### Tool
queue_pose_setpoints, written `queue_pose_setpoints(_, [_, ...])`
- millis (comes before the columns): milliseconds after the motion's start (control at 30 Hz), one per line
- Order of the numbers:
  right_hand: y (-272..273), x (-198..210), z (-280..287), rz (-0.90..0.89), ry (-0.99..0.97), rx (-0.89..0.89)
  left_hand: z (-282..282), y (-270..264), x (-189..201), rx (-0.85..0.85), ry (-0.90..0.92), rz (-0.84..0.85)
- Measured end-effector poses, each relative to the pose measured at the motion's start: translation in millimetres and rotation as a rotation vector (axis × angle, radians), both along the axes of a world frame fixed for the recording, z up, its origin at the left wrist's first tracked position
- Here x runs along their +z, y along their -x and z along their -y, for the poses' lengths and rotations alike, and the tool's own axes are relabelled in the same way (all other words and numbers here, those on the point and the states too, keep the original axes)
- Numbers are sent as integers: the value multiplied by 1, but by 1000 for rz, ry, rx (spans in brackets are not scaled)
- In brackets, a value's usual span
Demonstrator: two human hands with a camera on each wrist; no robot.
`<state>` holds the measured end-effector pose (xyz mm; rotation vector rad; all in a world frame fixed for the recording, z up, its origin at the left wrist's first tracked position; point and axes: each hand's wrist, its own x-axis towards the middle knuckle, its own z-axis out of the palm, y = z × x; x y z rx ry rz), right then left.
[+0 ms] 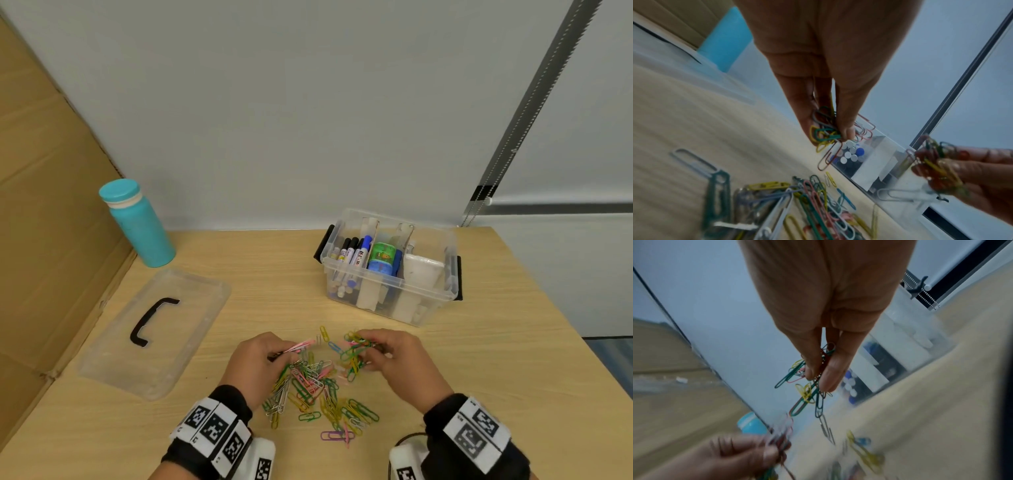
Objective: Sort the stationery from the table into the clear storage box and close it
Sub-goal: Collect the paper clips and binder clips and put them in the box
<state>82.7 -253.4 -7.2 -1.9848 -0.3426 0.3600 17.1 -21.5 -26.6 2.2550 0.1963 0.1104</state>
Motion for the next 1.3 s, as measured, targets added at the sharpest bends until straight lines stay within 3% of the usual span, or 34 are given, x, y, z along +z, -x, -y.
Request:
queue_pose_setpoints(100, [-12,31,11,-12,-109,-3,-1,-1,0,9,29,8])
queue_pose_setpoints(300, [-55,82,46,-39,-349,-183,0,0,0,17,35,-6])
queue_pose_setpoints(500, [-91,96,70,20,-364,-268,-2,3,-2,-1,20,-24])
queue_pose_setpoints(633, [-112,80,71,50,-125,-322,-2,5,-3,1,20,-36])
queue_pose_setpoints(800, [-121,69,52,284,667,-117,-3,7,-2,-5,18,-44])
queue_pose_setpoints(900, [-125,73,40,195,781,-21,-4,8,-2,-8,26,-43])
queue_pose_setpoints(1000, [-124,79,39,186,729,6,-6,9,-2,3,40,-44])
queue_pose_setpoints(1133, [-113,80,50,357,472,-95,-10,12,-4,20,58,-58])
queue_pose_setpoints(1300, [-105,65,60,456,327,-133,-12,14,-3,6,57,-67])
